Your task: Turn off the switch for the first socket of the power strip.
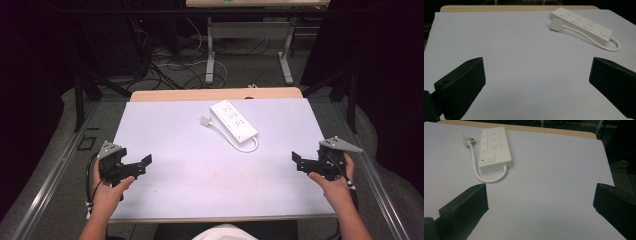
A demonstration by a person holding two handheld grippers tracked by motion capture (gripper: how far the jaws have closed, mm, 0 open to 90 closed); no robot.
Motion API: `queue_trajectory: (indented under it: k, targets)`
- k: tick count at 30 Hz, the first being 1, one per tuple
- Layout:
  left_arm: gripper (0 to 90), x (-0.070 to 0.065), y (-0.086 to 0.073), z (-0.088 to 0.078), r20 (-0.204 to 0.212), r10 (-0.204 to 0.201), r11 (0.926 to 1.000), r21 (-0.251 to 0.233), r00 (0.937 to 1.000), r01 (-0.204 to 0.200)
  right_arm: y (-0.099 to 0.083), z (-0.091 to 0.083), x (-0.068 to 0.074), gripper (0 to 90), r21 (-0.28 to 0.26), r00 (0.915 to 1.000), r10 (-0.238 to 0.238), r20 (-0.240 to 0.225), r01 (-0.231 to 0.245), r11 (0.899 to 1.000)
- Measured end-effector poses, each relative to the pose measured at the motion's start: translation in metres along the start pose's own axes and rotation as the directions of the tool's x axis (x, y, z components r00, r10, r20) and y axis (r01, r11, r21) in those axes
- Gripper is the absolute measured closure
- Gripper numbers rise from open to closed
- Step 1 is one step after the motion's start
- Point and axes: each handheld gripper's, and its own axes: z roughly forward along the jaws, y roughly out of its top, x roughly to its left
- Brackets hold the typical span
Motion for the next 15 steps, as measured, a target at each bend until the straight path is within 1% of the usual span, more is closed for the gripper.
queue_trajectory:
  k: [1, 2, 3, 4, 6, 8, 9, 10, 11, 13, 15]
  targets:
    - [0.5, -0.001, -0.001, 0.001, -0.003, -0.002, 1.0, 0.001, 1.0, 0.002, 0.0, 0.0, 0.001, 0.0, 0.007, 0.9999, -0.006, -0.009, 0.006, 1.0]
    - [0.5, -0.001, -0.001, 0.001, -0.007, 0.004, 0.9999, 0.01, 1.0, -0.004, -0.001, 0.002, 0.003, 0.0, 0.003, 0.9999, -0.015, -0.008, 0.015, 1.0]
    - [0.6, -0.001, -0.001, 0.002, -0.01, 0.006, 0.9999, 0.01, 0.9999, -0.006, -0.002, 0.004, 0.004, 0.0, 0.004, 0.9998, -0.022, -0.005, 0.022, 1.0]
    - [0.6, -0.001, -0.001, 0.002, -0.012, 0.011, 0.9999, 0.009, 0.9999, -0.011, -0.003, 0.005, 0.005, 0.0, 0.007, 0.9996, -0.027, -0.012, 0.027, 1.0]
    - [0.6, -0.003, -0.002, 0.003, -0.012, 0.005, 1.0, 0.002, 0.9999, -0.005, -0.004, 0.007, 0.007, 0.0, -0.002, 0.9992, -0.038, -0.014, 0.038, 0.999]
    - [0.8, -0.003, -0.001, 0.003, -0.01, 0.008, 1.0, -0.001, 0.9999, -0.008, -0.005, 0.007, 0.01, 0.0, 0.005, 0.999, -0.036, -0.026, 0.036, 0.999]
    - [0.8, -0.004, -0.001, 0.003, -0.006, 0.008, 1.0, -0.001, 1.0, -0.008, -0.005, 0.008, 0.01, 0.0, -0.003, 0.9984, -0.049, -0.028, 0.049, 0.999]
    - [0.9, -0.004, -0.001, 0.003, -0.006, 0.013, 0.9999, 0.0, 0.9999, -0.013, -0.005, 0.007, 0.012, 0.0, -0.004, 0.9986, -0.048, -0.023, 0.048, 0.999]
    - [0.9, -0.005, -0.001, 0.003, -0.004, 0.013, 0.9999, -0.004, 0.9999, -0.013, -0.005, 0.007, 0.013, 0.0, -0.002, 0.9983, -0.049, -0.032, 0.049, 0.999]
    - [1.2, -0.005, 0.0, 0.002, -0.002, 0.016, 0.9998, -0.011, 0.9999, -0.016, -0.005, 0.007, 0.015, 0.0, -0.003, 0.9979, -0.057, -0.032, 0.057, 0.998]
    - [1.6, -0.006, 0.0, 0.001, 0.002, 0.014, 0.9998, -0.012, 0.9999, -0.014, -0.006, 0.006, 0.016, 0.0, -0.003, 0.9981, -0.051, -0.035, 0.051, 0.999]
